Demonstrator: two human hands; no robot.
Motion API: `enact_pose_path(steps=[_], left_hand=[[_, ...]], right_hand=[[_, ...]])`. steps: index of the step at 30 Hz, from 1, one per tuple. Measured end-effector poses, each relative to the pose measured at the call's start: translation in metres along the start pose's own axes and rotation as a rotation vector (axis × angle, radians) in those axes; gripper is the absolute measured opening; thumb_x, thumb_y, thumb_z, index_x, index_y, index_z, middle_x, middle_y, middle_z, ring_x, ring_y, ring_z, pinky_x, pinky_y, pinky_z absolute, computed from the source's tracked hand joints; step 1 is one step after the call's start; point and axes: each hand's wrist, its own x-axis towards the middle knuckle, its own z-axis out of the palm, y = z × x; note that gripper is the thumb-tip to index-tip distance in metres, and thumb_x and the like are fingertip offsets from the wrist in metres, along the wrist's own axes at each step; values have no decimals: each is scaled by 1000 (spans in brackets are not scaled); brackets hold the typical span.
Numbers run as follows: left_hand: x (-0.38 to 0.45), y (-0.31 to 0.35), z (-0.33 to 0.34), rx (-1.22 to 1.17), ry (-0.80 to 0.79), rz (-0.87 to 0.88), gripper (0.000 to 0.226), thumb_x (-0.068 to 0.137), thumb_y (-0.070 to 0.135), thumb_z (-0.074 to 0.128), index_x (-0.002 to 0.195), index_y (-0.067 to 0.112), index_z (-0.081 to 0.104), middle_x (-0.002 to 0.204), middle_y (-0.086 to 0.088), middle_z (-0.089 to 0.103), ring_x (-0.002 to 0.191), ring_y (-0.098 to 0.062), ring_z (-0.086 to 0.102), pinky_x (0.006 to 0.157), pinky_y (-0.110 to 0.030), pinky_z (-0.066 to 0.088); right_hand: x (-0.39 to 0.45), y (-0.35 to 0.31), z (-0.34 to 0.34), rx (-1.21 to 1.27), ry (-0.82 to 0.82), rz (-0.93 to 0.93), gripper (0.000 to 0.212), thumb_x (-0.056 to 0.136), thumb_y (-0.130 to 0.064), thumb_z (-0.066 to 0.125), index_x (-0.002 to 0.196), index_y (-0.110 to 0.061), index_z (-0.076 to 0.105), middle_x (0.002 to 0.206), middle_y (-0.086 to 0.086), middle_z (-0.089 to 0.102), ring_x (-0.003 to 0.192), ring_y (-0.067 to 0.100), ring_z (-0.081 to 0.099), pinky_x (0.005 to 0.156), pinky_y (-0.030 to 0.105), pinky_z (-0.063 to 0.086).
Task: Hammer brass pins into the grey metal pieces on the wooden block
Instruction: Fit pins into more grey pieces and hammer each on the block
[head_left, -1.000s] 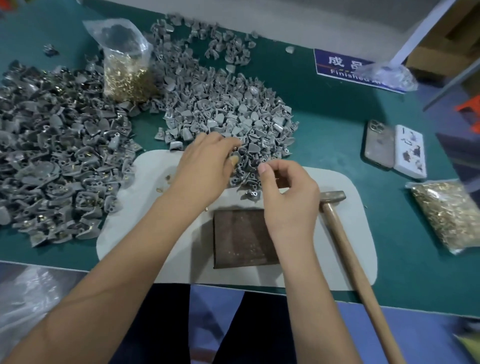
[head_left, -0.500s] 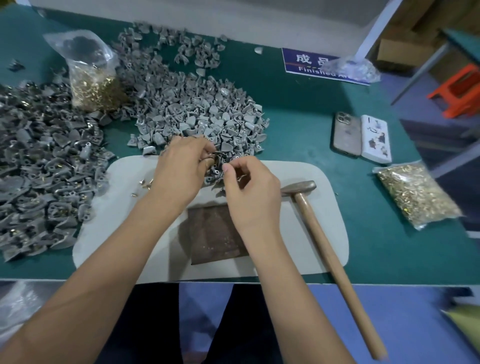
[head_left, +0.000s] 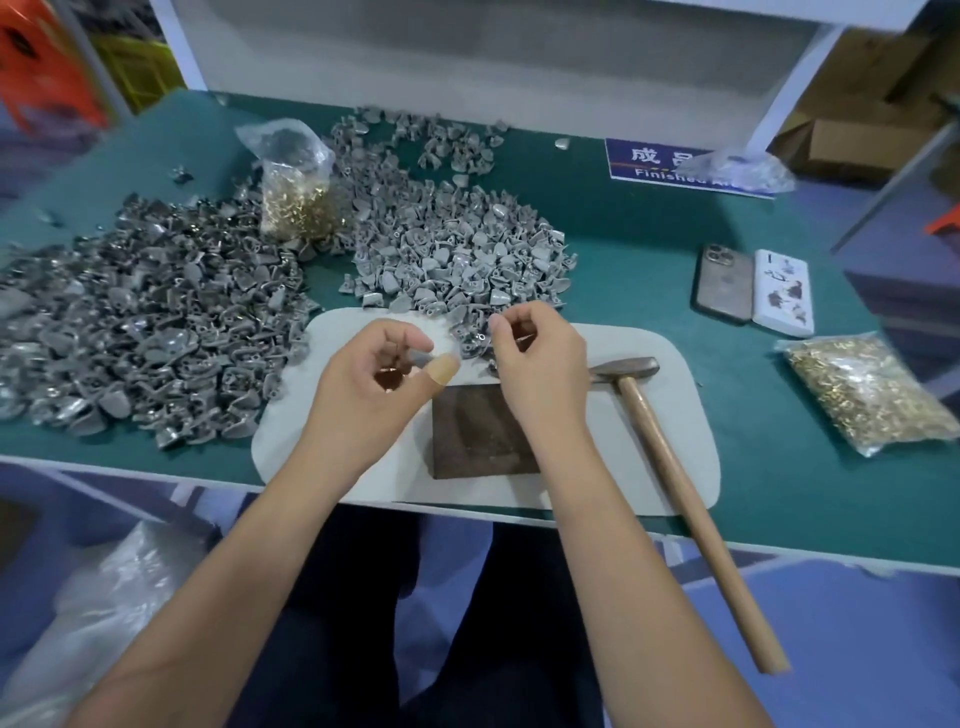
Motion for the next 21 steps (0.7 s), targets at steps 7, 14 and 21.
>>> enact_pose_path(steps=[7, 14, 21], left_hand=[[-6, 5, 20, 17, -75, 13, 16, 81, 20, 73, 89, 25, 59, 81, 14, 60, 76, -8, 55, 74, -22, 45], [-7, -6, 33, 52, -115, 33, 23, 75, 42, 72, 85, 29, 56, 76, 16, 57, 71, -9, 52, 67, -20, 44], [-7, -6, 37, 24, -55, 2, 28, 79, 46, 69, 81, 28, 47, 76, 7, 47, 65, -10, 41, 60, -23, 36]], right_hand=[[-1, -2, -3, 25, -7, 0, 11, 95, -32, 66, 88, -23, 68, 81, -10, 68, 77, 12, 61, 73, 34, 51], [-1, 1, -4, 67, -12, -6, 11, 94, -33, 66, 88, -24, 69, 83, -12, 69, 81, 10, 63, 77, 37, 53], [0, 3, -4, 30, -82, -24, 11, 95, -35, 66, 88, -27, 69, 84, -12, 69, 83, 12, 63, 78, 39, 53]])
